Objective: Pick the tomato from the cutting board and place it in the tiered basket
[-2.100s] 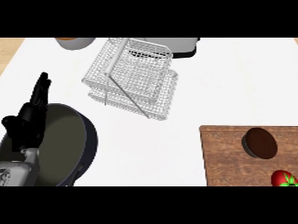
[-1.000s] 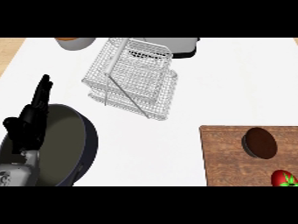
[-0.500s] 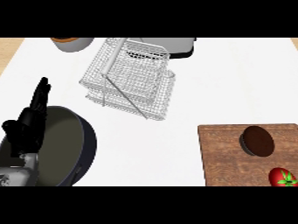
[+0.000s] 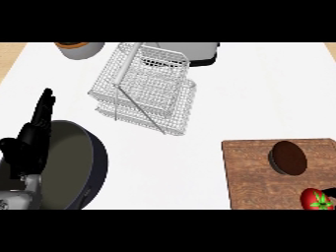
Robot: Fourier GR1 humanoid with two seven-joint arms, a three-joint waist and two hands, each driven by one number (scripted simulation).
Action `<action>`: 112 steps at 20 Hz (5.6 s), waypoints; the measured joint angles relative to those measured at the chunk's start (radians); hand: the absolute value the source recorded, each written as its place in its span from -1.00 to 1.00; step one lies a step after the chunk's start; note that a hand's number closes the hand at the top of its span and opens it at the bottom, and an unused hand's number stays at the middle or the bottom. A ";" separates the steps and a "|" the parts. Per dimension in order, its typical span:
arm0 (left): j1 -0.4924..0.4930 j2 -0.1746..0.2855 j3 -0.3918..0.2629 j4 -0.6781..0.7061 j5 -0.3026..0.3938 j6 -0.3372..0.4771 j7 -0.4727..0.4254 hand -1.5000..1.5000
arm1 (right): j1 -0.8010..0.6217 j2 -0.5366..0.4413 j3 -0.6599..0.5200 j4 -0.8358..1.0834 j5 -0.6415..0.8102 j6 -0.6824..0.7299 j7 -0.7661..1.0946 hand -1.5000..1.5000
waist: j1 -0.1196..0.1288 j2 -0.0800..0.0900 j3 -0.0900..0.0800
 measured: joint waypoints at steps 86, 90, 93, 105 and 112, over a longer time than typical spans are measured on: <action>0.003 -0.042 -0.023 -0.064 -0.044 -0.040 0.026 0.00 | -1.325 0.587 -0.034 0.615 0.193 -0.194 -0.148 -1.00 | 0.055 0.030 0.008; 0.000 -0.042 -0.025 -0.059 -0.049 -0.037 0.035 0.00 | -1.332 0.588 -0.051 0.623 0.106 -0.329 -0.198 -1.00 | 0.055 0.028 0.009; 0.011 -0.040 -0.020 -0.063 -0.048 -0.035 0.037 0.00 | -1.343 0.588 -0.070 0.621 0.087 -0.416 -0.230 -1.00 | 0.044 0.023 0.008; 0.093 -0.021 0.028 -0.087 -0.026 -0.025 0.043 0.00 | -1.278 0.482 -0.218 0.512 0.175 -0.587 -0.213 -1.00 | -0.045 -0.004 0.011; 0.144 -0.015 0.051 -0.112 -0.019 -0.010 0.048 0.00 | -1.118 0.359 -0.306 0.307 0.062 -0.490 -0.190 -1.00 | -0.093 -0.015 0.012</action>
